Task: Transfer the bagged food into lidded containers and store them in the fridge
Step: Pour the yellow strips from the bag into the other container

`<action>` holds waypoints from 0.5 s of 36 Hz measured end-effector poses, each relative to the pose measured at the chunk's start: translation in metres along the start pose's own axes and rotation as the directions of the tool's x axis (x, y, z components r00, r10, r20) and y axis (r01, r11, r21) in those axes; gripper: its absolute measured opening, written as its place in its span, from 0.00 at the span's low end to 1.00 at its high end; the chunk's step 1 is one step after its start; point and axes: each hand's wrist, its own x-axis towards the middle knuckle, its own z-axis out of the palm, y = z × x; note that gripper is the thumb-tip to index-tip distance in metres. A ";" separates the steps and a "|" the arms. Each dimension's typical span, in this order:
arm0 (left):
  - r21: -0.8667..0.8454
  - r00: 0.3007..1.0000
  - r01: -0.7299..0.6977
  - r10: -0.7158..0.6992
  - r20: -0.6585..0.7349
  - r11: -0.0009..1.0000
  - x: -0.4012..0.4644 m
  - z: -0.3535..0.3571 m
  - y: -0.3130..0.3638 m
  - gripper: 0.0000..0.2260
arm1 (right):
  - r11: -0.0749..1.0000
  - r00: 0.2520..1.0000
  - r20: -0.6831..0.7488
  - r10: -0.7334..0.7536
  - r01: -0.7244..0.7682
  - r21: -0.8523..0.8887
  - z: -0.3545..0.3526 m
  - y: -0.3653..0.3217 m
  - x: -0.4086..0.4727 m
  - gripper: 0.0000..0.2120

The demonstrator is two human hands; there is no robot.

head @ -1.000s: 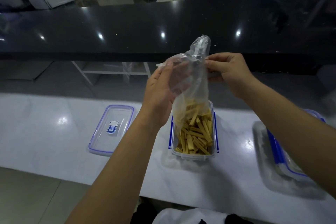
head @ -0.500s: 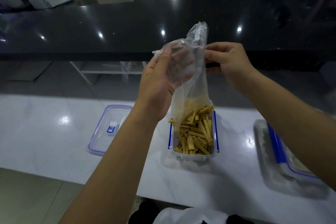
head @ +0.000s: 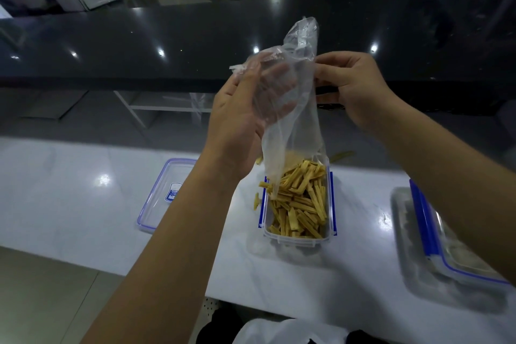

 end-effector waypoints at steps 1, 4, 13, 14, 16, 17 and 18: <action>-0.003 1.000 -0.001 0.001 -0.003 1.000 -0.001 0.001 0.001 0.16 | 1.000 1.000 0.005 -0.008 0.008 -0.002 0.000 -0.001 -0.001 0.06; -0.013 1.000 -0.006 0.005 -0.005 1.000 -0.003 0.003 0.004 0.17 | 0.999 0.999 0.004 -0.033 0.033 0.004 0.000 -0.009 -0.003 0.04; -0.036 1.000 -0.020 0.020 0.006 0.999 -0.007 0.012 0.011 0.18 | 0.996 0.996 -0.012 -0.085 0.085 -0.010 -0.004 -0.031 -0.011 0.06; -0.043 1.000 -0.022 0.022 0.005 0.999 -0.008 0.012 0.012 0.18 | 0.996 0.996 -0.012 -0.087 0.086 -0.006 -0.004 -0.033 -0.013 0.06; -0.069 1.000 -0.029 0.030 0.011 0.997 -0.010 0.013 0.014 0.18 | 0.996 0.996 -0.017 -0.089 0.090 0.014 -0.005 -0.037 -0.015 0.05; -0.085 0.999 -0.033 0.034 0.015 0.996 -0.011 0.013 0.015 0.18 | 0.996 0.996 -0.025 -0.090 0.090 0.025 -0.006 -0.038 -0.016 0.04; -0.099 0.999 -0.036 0.038 0.018 0.994 -0.011 0.014 0.015 0.18 | 0.995 0.996 -0.032 -0.089 0.090 0.031 -0.007 -0.039 -0.016 0.04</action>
